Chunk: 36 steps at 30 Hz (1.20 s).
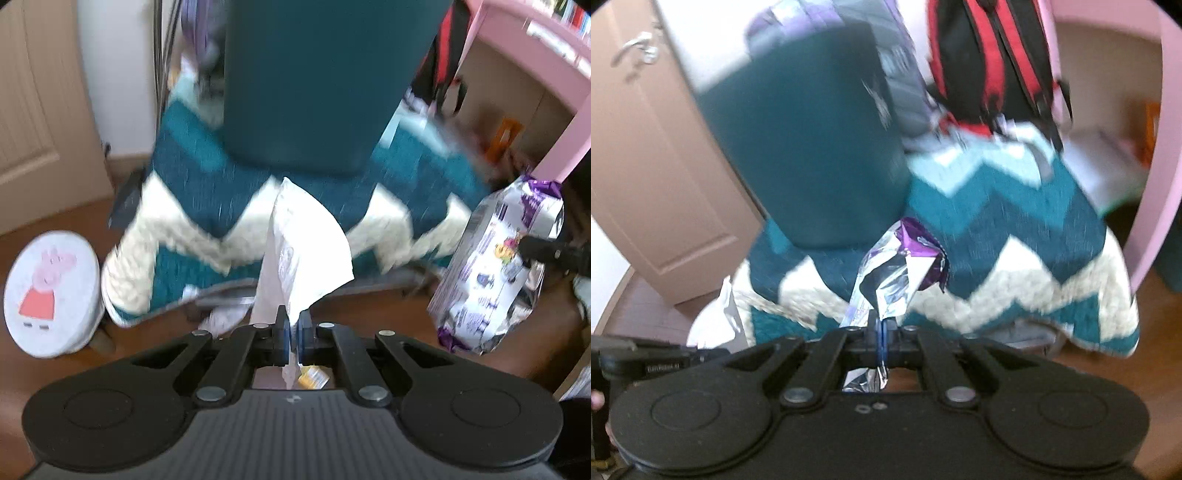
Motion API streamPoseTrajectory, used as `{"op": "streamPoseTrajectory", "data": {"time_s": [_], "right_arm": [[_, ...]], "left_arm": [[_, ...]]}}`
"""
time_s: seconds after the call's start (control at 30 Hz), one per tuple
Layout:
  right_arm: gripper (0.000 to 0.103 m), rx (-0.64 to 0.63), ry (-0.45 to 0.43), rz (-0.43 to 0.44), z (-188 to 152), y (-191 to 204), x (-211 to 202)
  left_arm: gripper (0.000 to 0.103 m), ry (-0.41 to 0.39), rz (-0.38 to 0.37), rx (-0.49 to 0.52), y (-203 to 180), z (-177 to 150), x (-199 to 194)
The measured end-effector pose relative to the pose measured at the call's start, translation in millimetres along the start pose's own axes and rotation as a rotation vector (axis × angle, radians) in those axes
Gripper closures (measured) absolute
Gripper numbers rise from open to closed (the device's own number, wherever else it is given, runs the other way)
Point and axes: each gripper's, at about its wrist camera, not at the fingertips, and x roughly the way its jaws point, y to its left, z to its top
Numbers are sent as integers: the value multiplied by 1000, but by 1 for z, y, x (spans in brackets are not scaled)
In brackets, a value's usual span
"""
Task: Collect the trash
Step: 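Lift both items to the teal wastebasket and open both tools inside it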
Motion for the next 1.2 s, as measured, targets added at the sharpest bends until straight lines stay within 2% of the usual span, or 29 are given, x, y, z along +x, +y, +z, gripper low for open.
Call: {"op": "streamPoseTrajectory", "data": {"time_s": [0.37, 0.63, 0.9, 1.2], "right_arm": [[101, -207, -222, 46, 77, 49, -83], [101, -293, -357, 28, 148, 78, -104], [102, -317, -411, 8, 203, 93, -84], [102, -320, -400, -10, 240, 96, -29]], "left_arm": [[99, -270, -1, 32, -35, 66, -112], [99, -413, 4, 52, -63, 130, -159], [99, -467, 23, 51, -68, 195, -167], [99, -441, 59, 58, -61, 246, -127]]}}
